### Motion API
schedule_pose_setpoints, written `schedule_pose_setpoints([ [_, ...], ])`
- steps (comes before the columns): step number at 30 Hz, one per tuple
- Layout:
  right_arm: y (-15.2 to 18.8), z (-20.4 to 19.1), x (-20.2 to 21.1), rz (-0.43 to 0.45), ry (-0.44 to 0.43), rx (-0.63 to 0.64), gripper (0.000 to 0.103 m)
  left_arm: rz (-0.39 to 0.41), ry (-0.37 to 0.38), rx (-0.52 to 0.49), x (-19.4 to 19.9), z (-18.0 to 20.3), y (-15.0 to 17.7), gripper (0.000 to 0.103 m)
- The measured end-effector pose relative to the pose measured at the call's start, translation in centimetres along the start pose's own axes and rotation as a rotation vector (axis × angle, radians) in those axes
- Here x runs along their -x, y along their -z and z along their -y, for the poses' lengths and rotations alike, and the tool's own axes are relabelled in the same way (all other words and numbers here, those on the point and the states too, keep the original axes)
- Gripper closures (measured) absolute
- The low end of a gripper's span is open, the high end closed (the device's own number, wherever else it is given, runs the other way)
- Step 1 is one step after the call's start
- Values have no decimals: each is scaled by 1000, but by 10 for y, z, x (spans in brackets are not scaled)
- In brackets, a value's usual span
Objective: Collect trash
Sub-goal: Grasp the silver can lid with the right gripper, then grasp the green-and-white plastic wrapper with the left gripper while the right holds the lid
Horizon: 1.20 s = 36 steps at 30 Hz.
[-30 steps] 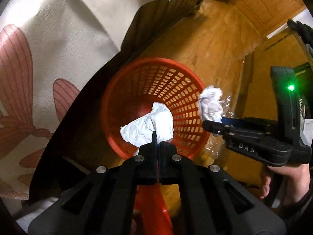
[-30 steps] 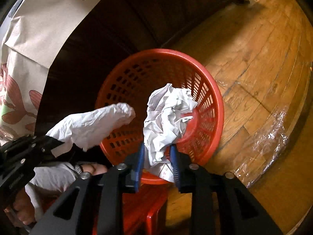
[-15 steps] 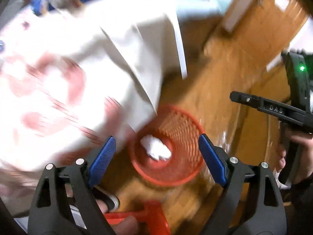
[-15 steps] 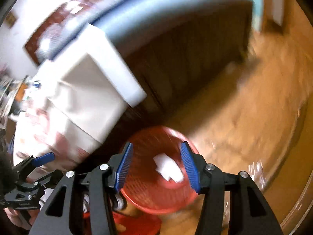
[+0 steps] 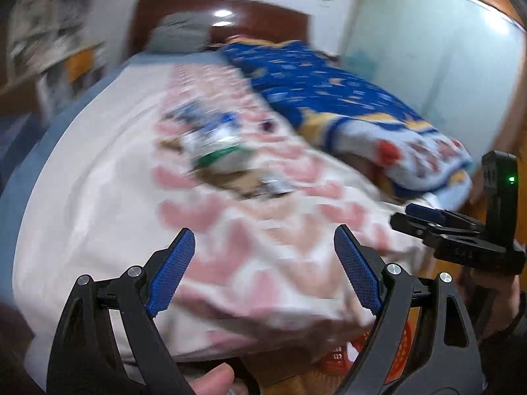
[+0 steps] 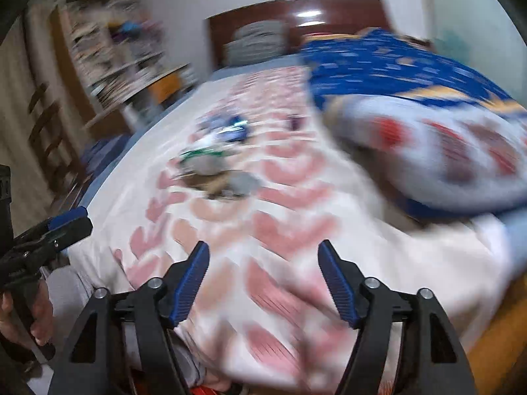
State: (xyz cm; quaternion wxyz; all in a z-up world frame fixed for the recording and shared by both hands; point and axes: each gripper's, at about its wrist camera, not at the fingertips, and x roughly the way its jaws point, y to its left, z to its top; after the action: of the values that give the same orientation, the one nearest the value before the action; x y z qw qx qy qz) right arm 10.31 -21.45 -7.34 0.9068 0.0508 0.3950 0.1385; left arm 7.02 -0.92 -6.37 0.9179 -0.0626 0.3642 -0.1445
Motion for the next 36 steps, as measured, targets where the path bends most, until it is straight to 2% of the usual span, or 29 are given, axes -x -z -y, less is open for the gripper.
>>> schedule_pose_setpoints([
  [3,-32,-27,-67,-62,-32,89,25,-13,-26,94,-7,-30,1,17],
  [4,-32,-25,-88,-83,-34,102,22,-11,-24,115,-6,-37,1,17],
  [6,-43,-27,-118,-111,-37,125,22,4,-23,123,-10,-41,2,17],
  [8,-56,-20,-151,-163,-30,136,16,5,-24,111,-13,-41,2,17],
  [11,-66,-4,-185,-226,-20,120,15,-5,-12,107,-12,-42,2,17],
  [13,-69,3,-201,-257,-43,119,15,-4,-4,109,-13,-43,2,17],
  [16,-68,1,-224,-305,-44,154,14,-9,3,118,-14,-45,3,17],
  [19,-69,-1,-231,-310,-45,165,15,-14,8,126,-17,-46,3,17],
  [21,-70,0,-233,-313,-29,164,24,-19,11,123,-18,-45,3,17],
  [22,-71,0,-236,-312,-17,170,34,-20,10,118,-19,-45,3,17],
  [23,-72,-1,-238,-309,-5,181,38,-21,6,112,-19,-44,3,17],
  [27,-68,-8,-236,-311,27,218,41,-21,-7,100,-19,-42,3,17],
  [33,-68,-4,-226,-294,8,178,44,-25,-12,86,-20,-40,0,17],
  [36,-68,-3,-218,-283,3,177,44,-14,2,73,-26,-39,-12,17],
])
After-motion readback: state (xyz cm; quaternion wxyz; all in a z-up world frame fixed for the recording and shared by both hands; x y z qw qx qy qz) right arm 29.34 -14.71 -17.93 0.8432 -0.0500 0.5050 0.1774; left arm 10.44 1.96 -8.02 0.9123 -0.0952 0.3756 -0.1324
